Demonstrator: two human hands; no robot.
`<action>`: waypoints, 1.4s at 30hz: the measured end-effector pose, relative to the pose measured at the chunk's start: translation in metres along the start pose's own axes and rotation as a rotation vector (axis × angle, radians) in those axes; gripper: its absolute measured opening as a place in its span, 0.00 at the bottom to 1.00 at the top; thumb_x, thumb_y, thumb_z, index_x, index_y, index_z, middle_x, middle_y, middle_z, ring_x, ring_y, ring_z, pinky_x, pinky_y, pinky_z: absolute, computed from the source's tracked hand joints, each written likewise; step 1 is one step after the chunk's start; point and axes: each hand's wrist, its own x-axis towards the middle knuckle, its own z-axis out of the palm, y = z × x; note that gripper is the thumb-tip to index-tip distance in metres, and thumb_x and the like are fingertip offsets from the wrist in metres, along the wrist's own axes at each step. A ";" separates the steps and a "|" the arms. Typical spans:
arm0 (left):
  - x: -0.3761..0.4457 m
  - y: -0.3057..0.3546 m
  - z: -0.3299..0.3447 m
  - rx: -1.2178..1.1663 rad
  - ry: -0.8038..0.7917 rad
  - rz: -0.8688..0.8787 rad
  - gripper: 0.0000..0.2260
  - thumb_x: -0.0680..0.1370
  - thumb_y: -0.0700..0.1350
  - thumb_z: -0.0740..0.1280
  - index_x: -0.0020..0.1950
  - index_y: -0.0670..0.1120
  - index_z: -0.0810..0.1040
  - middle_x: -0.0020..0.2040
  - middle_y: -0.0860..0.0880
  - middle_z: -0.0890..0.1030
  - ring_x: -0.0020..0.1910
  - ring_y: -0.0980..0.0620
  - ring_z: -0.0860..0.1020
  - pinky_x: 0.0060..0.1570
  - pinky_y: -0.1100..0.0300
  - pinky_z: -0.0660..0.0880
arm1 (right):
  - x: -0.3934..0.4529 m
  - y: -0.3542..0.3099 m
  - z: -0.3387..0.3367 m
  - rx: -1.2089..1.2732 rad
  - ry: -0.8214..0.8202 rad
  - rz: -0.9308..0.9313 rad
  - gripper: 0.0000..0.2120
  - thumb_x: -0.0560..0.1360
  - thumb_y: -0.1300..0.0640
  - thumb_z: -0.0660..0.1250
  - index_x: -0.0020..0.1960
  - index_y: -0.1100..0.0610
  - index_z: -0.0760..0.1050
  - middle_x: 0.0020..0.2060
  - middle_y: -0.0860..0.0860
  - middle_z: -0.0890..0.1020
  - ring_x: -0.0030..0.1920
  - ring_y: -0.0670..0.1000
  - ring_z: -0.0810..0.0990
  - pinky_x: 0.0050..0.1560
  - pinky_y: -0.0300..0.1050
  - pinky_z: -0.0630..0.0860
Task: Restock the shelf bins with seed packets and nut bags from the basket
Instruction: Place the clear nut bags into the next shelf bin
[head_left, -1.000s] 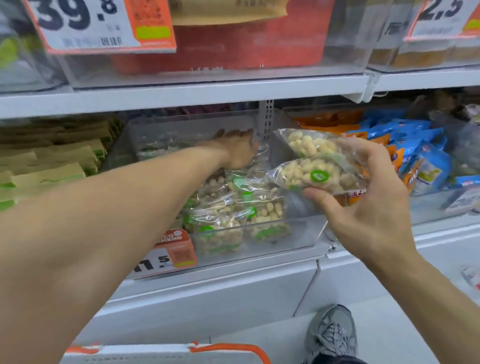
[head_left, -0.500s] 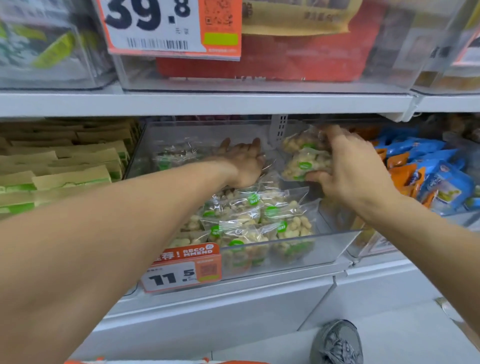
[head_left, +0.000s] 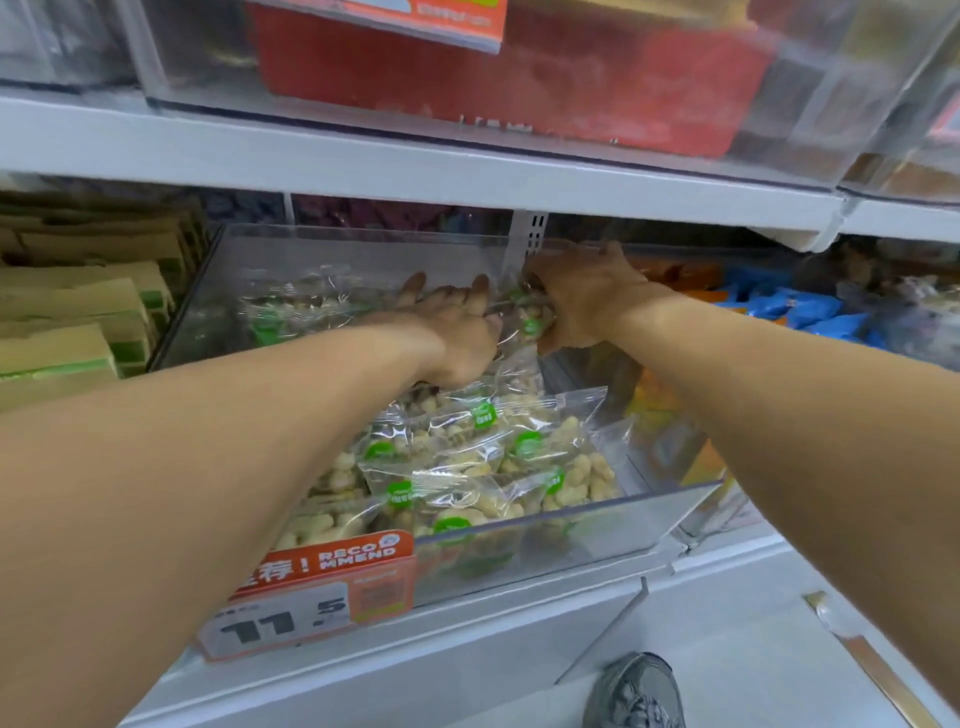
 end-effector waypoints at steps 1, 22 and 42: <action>0.002 -0.001 0.001 -0.001 -0.001 0.006 0.26 0.84 0.55 0.39 0.80 0.48 0.37 0.81 0.47 0.45 0.80 0.50 0.42 0.77 0.49 0.35 | 0.004 0.000 -0.001 -0.027 -0.032 -0.011 0.33 0.64 0.40 0.79 0.63 0.47 0.69 0.59 0.49 0.78 0.64 0.57 0.75 0.66 0.59 0.64; 0.010 -0.002 0.007 0.025 0.002 -0.002 0.27 0.84 0.57 0.38 0.80 0.49 0.39 0.81 0.48 0.47 0.80 0.52 0.43 0.76 0.49 0.34 | 0.018 0.008 -0.012 0.150 -0.116 -0.068 0.29 0.73 0.46 0.74 0.71 0.47 0.69 0.66 0.48 0.77 0.67 0.57 0.74 0.68 0.56 0.68; -0.003 0.008 -0.002 -0.013 0.062 -0.041 0.26 0.84 0.57 0.43 0.80 0.49 0.52 0.80 0.47 0.59 0.78 0.49 0.56 0.77 0.44 0.45 | -0.020 0.017 -0.004 0.239 0.068 0.042 0.36 0.70 0.44 0.76 0.73 0.48 0.67 0.69 0.50 0.75 0.67 0.56 0.73 0.67 0.50 0.71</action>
